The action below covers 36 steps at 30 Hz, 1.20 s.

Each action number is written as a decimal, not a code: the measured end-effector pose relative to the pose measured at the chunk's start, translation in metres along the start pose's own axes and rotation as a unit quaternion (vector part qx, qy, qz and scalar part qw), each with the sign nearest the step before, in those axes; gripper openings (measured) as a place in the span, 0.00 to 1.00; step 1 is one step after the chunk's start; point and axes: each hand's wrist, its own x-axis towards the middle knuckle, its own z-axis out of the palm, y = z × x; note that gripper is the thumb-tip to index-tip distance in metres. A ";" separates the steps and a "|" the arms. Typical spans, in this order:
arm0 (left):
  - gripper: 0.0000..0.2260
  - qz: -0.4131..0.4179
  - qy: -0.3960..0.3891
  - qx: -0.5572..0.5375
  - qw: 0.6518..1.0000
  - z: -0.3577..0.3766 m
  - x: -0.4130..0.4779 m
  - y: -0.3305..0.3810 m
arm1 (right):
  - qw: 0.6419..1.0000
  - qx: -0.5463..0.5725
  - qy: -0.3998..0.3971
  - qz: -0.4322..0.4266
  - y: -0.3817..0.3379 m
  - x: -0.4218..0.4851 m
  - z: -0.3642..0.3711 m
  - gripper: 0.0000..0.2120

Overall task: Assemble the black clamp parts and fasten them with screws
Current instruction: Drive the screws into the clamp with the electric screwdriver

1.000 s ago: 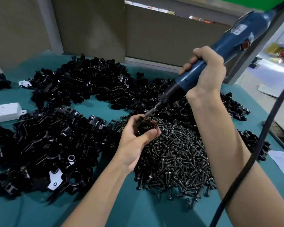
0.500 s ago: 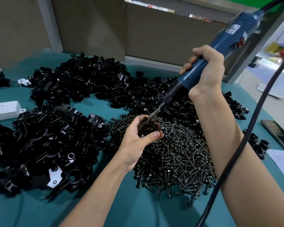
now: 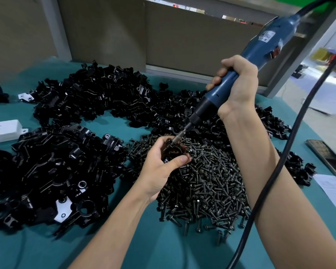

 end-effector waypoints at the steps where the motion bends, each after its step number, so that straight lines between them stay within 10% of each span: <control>1: 0.20 0.001 0.000 0.001 1.000 0.000 0.000 0.001 | 1.000 0.002 0.000 0.000 0.000 0.000 0.000 0.09; 36: 0.21 -0.023 0.014 0.045 0.999 -0.001 0.000 0.002 | 1.000 0.005 -0.001 0.005 0.007 0.001 0.003 0.09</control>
